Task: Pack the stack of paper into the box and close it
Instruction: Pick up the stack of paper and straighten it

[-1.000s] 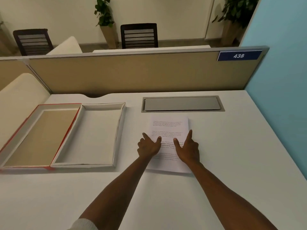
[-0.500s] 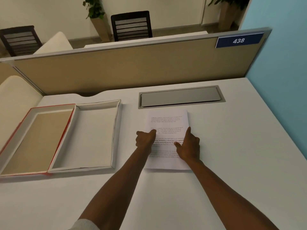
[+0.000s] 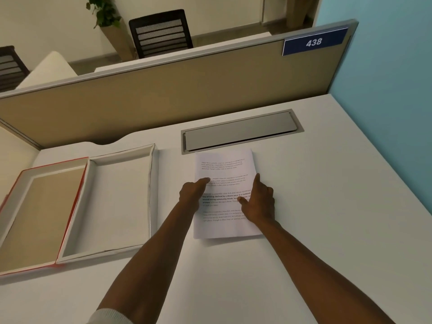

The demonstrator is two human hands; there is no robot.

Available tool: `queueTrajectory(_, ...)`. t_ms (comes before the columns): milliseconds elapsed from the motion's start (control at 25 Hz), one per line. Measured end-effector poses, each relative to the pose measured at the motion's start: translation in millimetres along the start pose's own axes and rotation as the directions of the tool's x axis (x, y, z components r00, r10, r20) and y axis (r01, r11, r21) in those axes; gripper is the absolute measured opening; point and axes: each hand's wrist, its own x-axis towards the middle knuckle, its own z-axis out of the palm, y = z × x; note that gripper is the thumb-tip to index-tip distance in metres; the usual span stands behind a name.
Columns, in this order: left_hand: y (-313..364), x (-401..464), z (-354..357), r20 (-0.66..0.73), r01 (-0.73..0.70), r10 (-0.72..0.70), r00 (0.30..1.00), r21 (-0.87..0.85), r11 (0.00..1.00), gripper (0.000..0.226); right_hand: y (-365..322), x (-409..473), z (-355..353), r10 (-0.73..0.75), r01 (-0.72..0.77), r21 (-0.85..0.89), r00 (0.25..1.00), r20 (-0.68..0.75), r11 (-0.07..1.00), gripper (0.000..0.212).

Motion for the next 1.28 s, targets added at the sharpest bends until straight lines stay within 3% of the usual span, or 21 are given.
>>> queueTrajectory(200,6.6,0.2,7.1,-0.009,-0.009,0.009,1.0,-0.012,1.0,0.046,-0.6,-0.2,-0.7,0.01,-0.01,0.007,1.0,0.003,1.0,0.101)
queueTrajectory(320,15.0,0.0,5.1,-0.002,0.009,-0.009,1.0,0.012,1.0,0.067,-0.5,-1.8,-0.6,0.019,-0.019,0.011,1.0,0.001,1.0,0.1)
queueTrajectory(400,16.5,1.3,2.6,0.001,0.001,-0.001,1.0,0.034,0.999,0.07,-0.5,-1.8,0.0,0.024,-0.024,0.021,1.0,0.003,1.0,0.099)
queueTrajectory(680,9.1,12.5,-4.3,0.013,-0.001,0.001,1.0,0.019,1.0,0.047,1.2,-1.7,0.9,0.02,-0.02,0.032,1.0,0.002,0.999,0.1)
queueTrajectory(800,14.6,9.8,0.1,0.128,-0.086,0.087,0.988,-0.014,0.996,0.037,2.1,-1.7,0.4,0.023,-0.022,0.05,1.0,-0.003,0.998,0.1)
queueTrajectory(1000,11.0,-3.1,3.6,0.129,-0.238,0.236,0.963,0.001,0.971,0.021,4.7,0.1,-3.8,0.027,-0.027,0.074,1.0,0.006,0.997,0.104)
queueTrajectory(1160,-5.4,-23.0,-6.9,0.166,-0.422,0.434,0.885,-0.107,0.9,0.02,11.6,12.5,-21.4,0.13,-0.136,0.307,0.991,0.041,0.942,0.11)
queueTrajectory(1240,-13.5,-35.7,-14.0,0.169,-0.488,0.517,0.839,-0.185,0.853,0.027,9.7,20.9,-36.5,0.202,-0.22,0.477,0.975,0.089,0.851,0.11)
queueTrajectory(1280,-17.0,-41.9,-17.4,0.165,-0.515,0.55,0.818,-0.213,0.83,0.029,7.1,24.1,-45.7,0.205,-0.26,0.601,0.966,0.16,0.756,0.108)
